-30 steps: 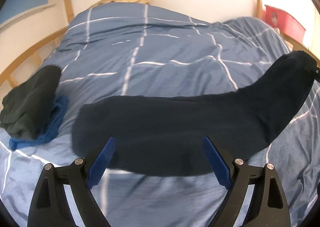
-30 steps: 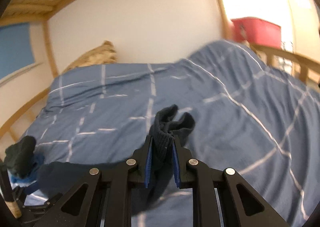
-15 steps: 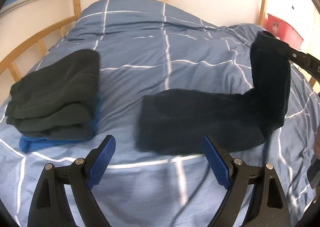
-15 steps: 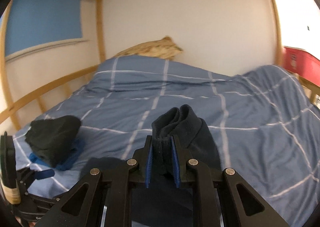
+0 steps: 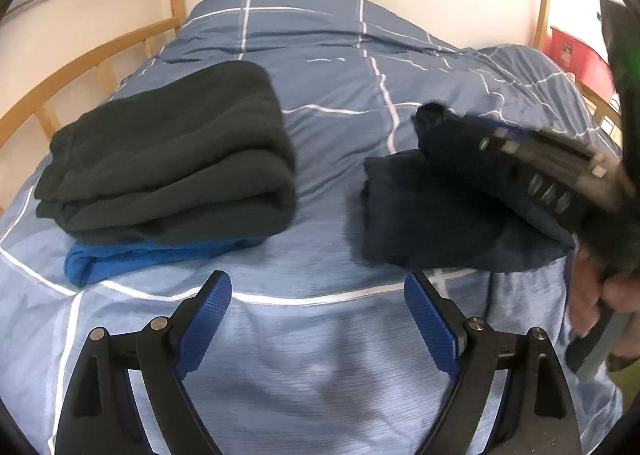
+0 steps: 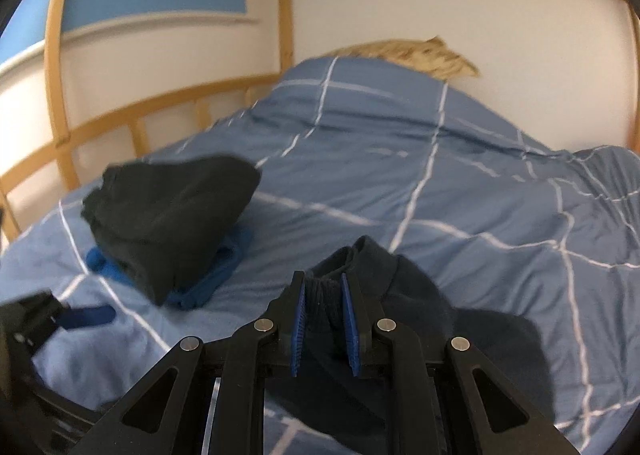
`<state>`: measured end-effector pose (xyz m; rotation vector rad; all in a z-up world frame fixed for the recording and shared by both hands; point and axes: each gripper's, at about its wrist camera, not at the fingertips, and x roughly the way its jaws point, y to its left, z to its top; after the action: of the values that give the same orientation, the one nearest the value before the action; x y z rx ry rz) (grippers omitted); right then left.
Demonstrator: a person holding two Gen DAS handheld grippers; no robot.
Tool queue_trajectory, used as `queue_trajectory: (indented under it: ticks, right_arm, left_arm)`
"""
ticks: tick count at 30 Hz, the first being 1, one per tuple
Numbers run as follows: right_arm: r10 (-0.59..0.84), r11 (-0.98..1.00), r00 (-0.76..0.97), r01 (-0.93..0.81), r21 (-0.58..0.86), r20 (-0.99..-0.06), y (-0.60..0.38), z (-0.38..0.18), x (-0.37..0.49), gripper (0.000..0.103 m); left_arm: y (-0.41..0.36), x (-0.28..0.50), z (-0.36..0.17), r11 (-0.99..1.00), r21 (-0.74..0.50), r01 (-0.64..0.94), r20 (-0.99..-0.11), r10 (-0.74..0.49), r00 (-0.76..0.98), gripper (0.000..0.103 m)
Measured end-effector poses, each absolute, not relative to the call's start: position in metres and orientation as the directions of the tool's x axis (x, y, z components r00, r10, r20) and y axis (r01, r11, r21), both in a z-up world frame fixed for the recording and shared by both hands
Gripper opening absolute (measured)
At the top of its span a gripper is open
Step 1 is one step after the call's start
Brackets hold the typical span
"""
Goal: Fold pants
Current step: 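Carry the held navy pants end over the bundle and open the right tool, then grasp the navy pants bundle with the left tool, fold it over, release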
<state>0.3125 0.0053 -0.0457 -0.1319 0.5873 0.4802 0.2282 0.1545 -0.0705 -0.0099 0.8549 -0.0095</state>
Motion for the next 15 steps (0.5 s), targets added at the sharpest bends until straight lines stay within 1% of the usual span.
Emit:
queue_trajectory:
  ticks: [6, 8, 9, 10, 11, 14, 15]
  right_arm:
    - [0.427, 0.863, 0.67, -0.502, 0.054, -0.607, 0.021, -0.074, 0.316, 0.018]
    - [0.436, 0.86, 0.652, -0.505, 0.074, -0.62, 0.02, -0.079, 0.315, 0.022]
    - [0.449, 0.856, 0.639, -0.509, 0.094, -0.625, 0.018, -0.08, 0.314, 0.026]
    - [0.465, 0.85, 0.624, -0.514, 0.118, -0.628, 0.015, -0.079, 0.312, 0.039]
    - [0.471, 0.85, 0.625, -0.511, 0.131, -0.622, 0.012, -0.076, 0.308, 0.049]
    - [0.439, 0.884, 0.704, -0.451, 0.126, -0.558, -0.009, -0.057, 0.283, 0.053]
    - [0.413, 0.903, 0.746, -0.412, 0.126, -0.523, -0.023, -0.05, 0.271, 0.056]
  left_arm:
    - [0.167, 0.227, -0.076, 1.0, -0.015, -0.021, -0.763, 0.002, 0.646, 0.088]
    - [0.17, 0.227, -0.075, 0.999, -0.042, -0.022, -0.761, -0.018, 0.649, 0.088]
    - [0.17, 0.227, -0.075, 0.998, -0.054, -0.018, -0.758, -0.029, 0.651, 0.088]
    - [0.171, 0.227, -0.074, 0.998, -0.06, -0.016, -0.757, -0.035, 0.653, 0.088]
    - [0.169, 0.227, -0.072, 0.997, -0.071, -0.011, -0.751, -0.046, 0.659, 0.088]
    - [0.164, 0.225, -0.064, 0.993, -0.114, 0.01, -0.727, -0.09, 0.681, 0.088]
    - [0.162, 0.225, -0.063, 0.991, -0.131, 0.022, -0.719, -0.11, 0.686, 0.088]
